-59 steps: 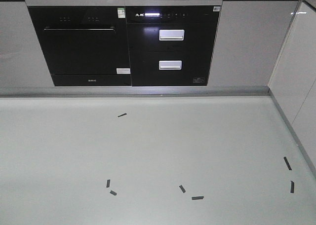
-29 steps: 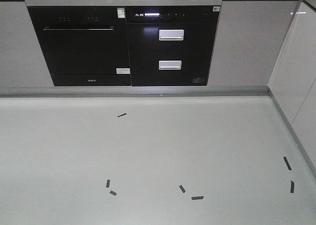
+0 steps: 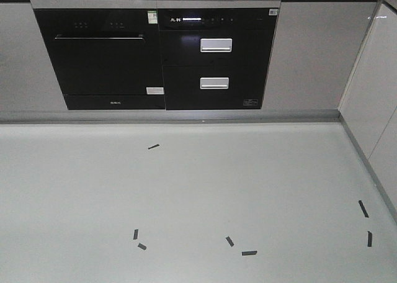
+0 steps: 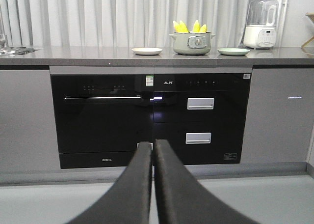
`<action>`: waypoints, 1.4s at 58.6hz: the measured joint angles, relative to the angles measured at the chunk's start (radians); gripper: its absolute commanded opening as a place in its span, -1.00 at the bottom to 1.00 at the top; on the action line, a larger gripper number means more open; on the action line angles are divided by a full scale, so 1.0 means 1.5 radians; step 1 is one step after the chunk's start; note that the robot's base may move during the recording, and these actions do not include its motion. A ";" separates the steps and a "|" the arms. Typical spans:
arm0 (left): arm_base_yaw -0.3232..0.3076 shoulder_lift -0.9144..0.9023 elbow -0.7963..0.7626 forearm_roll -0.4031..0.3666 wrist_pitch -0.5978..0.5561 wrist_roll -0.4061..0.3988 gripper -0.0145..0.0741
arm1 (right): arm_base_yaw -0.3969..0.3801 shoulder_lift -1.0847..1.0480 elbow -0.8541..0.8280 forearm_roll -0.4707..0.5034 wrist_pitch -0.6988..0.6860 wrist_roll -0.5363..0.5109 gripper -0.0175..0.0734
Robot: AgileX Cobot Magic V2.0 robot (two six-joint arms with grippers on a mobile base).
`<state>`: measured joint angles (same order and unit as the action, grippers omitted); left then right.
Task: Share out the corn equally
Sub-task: 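Drive the base toward the counter with the pot and plates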
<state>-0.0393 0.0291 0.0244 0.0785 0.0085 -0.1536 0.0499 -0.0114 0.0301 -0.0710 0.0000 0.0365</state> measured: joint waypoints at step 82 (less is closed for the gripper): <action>0.000 0.000 0.000 0.000 0.000 0.000 -0.69 | 0.000 0.000 0.000 0.000 0.000 0.000 -0.62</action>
<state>-0.0393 0.0291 0.0244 0.0785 0.0085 -0.1536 0.0499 -0.0114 0.0301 -0.0710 0.0000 0.0365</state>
